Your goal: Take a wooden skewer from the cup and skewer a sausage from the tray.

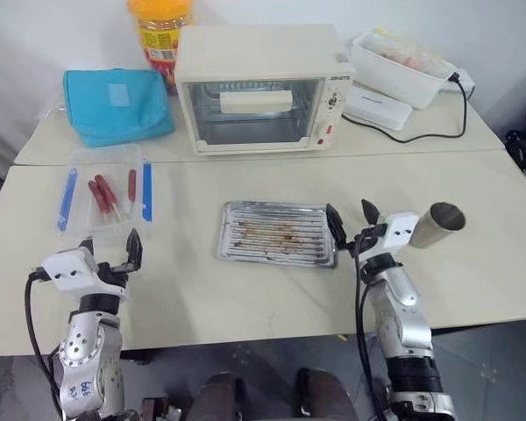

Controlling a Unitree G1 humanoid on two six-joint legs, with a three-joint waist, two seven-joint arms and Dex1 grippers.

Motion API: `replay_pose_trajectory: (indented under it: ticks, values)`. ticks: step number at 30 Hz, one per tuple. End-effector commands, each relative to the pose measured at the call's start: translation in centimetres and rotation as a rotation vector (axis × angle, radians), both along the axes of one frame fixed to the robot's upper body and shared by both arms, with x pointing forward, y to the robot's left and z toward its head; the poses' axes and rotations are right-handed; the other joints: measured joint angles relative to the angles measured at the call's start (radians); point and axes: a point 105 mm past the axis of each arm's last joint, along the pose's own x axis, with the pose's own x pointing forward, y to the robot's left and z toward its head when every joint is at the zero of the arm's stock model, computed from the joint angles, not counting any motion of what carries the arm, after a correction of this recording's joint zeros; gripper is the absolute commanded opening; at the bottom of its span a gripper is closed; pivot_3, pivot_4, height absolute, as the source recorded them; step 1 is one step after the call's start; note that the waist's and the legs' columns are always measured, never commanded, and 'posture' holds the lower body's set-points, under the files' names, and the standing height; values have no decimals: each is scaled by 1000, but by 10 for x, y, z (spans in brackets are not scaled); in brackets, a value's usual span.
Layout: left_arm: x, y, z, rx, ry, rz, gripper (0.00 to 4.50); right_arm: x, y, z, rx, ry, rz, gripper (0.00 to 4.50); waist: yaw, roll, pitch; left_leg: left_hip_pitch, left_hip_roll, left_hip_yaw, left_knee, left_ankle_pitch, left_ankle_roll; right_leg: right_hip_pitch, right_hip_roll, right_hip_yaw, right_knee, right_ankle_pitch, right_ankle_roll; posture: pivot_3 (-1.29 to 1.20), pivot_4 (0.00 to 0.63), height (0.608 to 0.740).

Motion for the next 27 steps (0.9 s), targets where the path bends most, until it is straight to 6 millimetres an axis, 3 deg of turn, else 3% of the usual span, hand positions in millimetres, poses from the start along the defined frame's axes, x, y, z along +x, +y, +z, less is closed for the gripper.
replay_pose_trajectory:
  ticks: [1, 9, 15, 18, 27]
  values:
    - [-2, 9, 18, 31, -55, 15, 4477, -2, 3, 15, -13, -85, 18, 4500, 0, 0, 0, 0, 0, 0, 0, 0, 0, 0, 0, 0, 0, 0, 0, 0, 150, 740]
    - [-15, -6, 22, 93, -32, -17, 4477, -4, 8, 11, -65, -72, 74, 4500, 0, 0, 0, 0, 0, -1, 0, 0, 0, 0, 0, 0, 0, 0, 0, 0, 150, 740]
    - [-37, -13, 14, 82, 11, 13, 4477, 1, -9, 21, -53, -72, -9, 4500, 1, 0, 0, 0, 0, -1, 0, 0, 0, 0, -1, 1, 0, 0, 0, 0, 150, 740]
    - [-39, -13, 22, 77, -11, 19, 4477, 3, 0, 29, -63, -91, 23, 4500, 2, 0, 0, 0, 0, -1, 0, 0, 0, 0, 0, 1, 0, 0, 0, 0, 150, 740]
    - [-42, -16, 39, 111, -77, 14, 4477, 2, 0, 35, -86, -110, 10, 4500, 1, 0, 0, 0, 0, -1, -1, 0, 0, 0, 0, 1, -1, 0, 0, 0, 150, 740]
